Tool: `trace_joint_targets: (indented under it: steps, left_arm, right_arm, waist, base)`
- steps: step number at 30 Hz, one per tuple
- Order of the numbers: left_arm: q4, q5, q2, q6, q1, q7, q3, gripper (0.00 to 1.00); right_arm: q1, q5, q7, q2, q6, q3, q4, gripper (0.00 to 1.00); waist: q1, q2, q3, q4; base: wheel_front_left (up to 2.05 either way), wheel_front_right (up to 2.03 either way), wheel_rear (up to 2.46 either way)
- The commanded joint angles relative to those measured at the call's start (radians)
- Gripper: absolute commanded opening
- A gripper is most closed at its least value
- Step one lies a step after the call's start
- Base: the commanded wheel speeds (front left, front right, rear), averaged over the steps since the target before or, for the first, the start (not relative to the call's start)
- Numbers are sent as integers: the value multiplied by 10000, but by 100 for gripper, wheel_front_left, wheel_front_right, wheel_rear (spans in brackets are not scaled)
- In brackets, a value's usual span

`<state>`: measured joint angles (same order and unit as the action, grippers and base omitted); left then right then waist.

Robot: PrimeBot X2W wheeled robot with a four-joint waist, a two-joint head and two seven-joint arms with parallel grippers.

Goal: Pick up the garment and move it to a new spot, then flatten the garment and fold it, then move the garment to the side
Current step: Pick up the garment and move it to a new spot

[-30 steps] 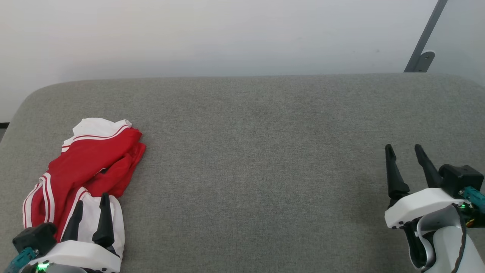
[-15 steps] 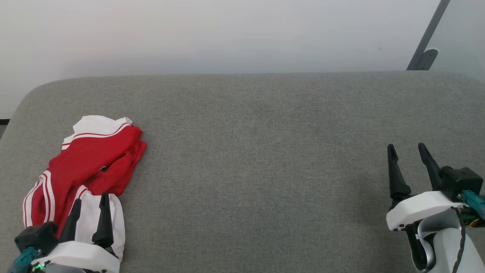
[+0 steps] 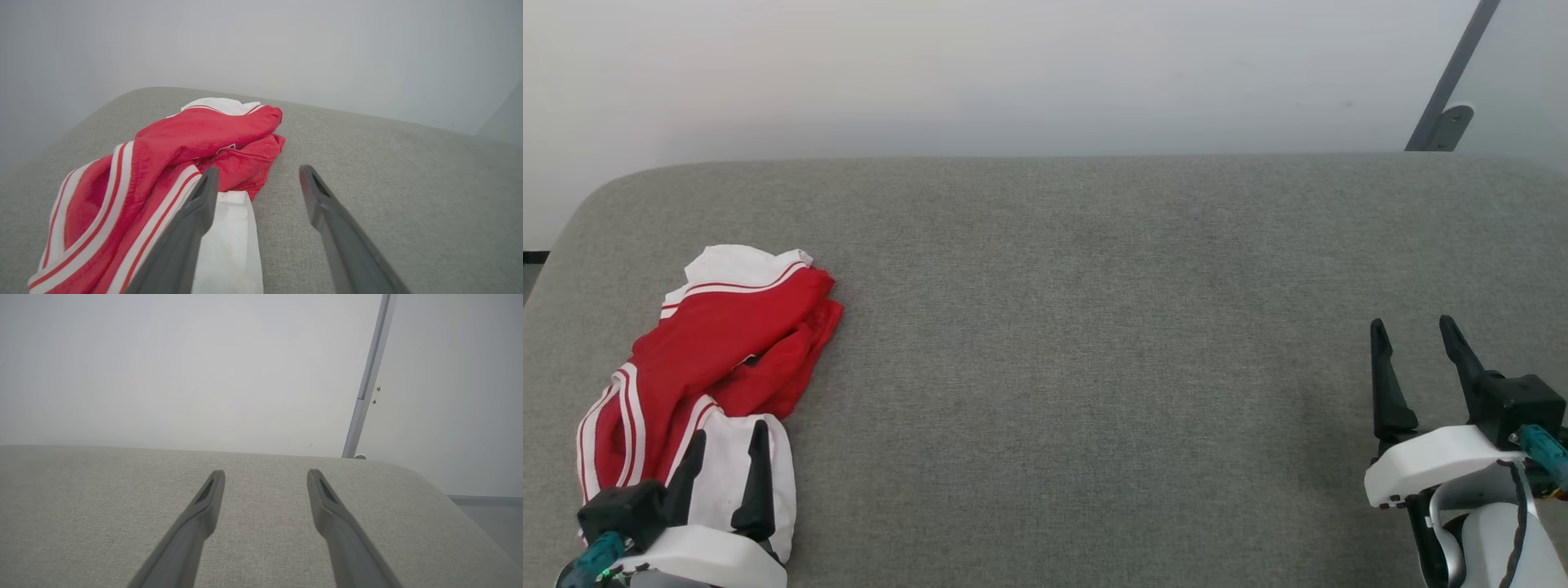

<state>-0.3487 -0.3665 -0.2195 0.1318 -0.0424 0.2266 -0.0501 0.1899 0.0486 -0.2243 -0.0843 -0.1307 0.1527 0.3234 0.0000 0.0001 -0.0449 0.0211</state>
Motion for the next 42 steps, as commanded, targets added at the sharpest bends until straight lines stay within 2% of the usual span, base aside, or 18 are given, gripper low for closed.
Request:
trace_joint_targets:
  steps: [1, 8, 13, 19, 29, 37, 42]
  left_arm:
    - [-1, 157, -64, -19, -47, 69, 37, 100]
    - [-116, 472, -135, -20, -126, 208, 222, 100]
    - [-204, 637, 18, -21, -53, 313, 138, 100]
    - [-62, 871, 329, -22, 334, 410, -184, 100]
    - [-38, 1272, 893, -22, 828, 402, -685, 100]
    - [435, 1115, 1388, -22, 1191, 402, -1448, 100]
    - [546, 1200, 1525, -22, 1376, 402, -1405, 100]
  right_arm:
    - [-47, -201, -103, 10, 0, 5, -61, 100]
    - [-96, -665, -231, -35, 0, 56, 7, 100]
    - [-158, -986, -339, 31, -1, -116, 108, 100]
    - [-327, -1255, -424, 52, -1, -276, 193, 100]
    - [-211, -879, -423, 186, -1, -1145, 559, 100]
    - [459, -691, -421, 206, 1, -2243, 1019, 100]
    - [786, -606, -421, 191, 1, -2510, 1262, 100]
  waist:
    - [0, -1, -2, 22]
    - [0, -1, 27, 343]
    - [0, -1, 42, 1158]
    - [0, -1, 61, 2508]
    - [0, -1, 290, 4633]
    - [0, -1, 5, 4946]
    - [0, -1, -60, 4926]
  base:
    - [0, 0, 0]
    - [0, 0, 0]
    - [0, 0, 0]
    - [0, 0, 0]
    - [0, 0, 0]
    - [0, 0, 0]
    - [0, 0, 0]
